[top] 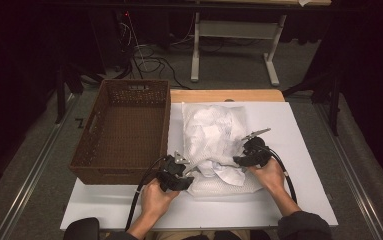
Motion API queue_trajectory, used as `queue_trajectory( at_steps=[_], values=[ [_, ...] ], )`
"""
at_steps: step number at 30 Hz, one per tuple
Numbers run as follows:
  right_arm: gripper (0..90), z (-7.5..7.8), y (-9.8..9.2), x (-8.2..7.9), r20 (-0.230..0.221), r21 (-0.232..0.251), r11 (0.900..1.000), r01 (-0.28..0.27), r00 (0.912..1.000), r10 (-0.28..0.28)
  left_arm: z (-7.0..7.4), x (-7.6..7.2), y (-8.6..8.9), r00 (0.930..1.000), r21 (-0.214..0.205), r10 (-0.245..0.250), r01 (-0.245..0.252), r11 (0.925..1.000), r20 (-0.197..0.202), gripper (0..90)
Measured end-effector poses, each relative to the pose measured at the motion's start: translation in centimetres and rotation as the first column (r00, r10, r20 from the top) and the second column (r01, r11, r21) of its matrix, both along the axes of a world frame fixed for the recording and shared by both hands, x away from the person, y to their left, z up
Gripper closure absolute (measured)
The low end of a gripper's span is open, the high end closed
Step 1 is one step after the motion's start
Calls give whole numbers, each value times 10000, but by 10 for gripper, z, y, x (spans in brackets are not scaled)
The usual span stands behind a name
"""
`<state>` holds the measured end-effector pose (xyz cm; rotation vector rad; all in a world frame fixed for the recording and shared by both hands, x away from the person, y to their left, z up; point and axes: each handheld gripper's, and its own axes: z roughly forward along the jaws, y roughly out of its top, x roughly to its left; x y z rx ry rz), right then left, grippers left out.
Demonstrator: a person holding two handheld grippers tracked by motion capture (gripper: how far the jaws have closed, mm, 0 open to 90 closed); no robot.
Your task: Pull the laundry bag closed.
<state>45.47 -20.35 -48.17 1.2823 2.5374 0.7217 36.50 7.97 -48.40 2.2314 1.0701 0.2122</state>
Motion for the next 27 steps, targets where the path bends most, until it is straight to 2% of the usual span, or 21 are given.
queue_trajectory(
  at_steps=[1,3,5,6,8,12,16,20,24,27],
  values=[
    [648,-1,1,1,-6,24,9999,-131,9999,131,0,0,0,10000,-77,0,-1,10000,-81,601],
    [783,0,1,-1,111,-221,9992,-320,9994,323,0,0,-3,9999,-293,-23,19,9996,-127,647],
    [838,1,0,-2,216,-319,9990,-321,9992,328,1,3,-7,9999,-69,-122,122,9999,34,720],
    [853,2,-2,-3,240,-369,9988,-334,9991,343,1,5,-9,9999,-94,-109,109,9999,2,754],
    [869,6,-5,-5,433,-493,9984,-286,9986,308,-1,12,-14,10000,-236,16,-18,9997,-97,797],
    [879,16,-12,-11,881,-785,9968,-163,9958,232,-3,25,-31,9999,-46,-17,16,10000,-113,808],
    [882,24,-25,-15,1259,-786,9965,284,9919,-184,0,38,-46,9999,15,-19,19,10000,-113,809],
    [883,28,-43,-18,1413,-629,9944,853,9871,-758,3,48,-58,9999,187,-96,97,9998,-75,808],
    [882,29,-53,-19,1633,-596,9900,1280,9796,-1169,5,57,-64,9999,93,-45,47,9999,-145,807],
    [858,28,-54,-17,1461,-572,9884,1410,9805,-1314,4,57,-64,9994,75,-211,213,9997,-263,807]
  ],
)
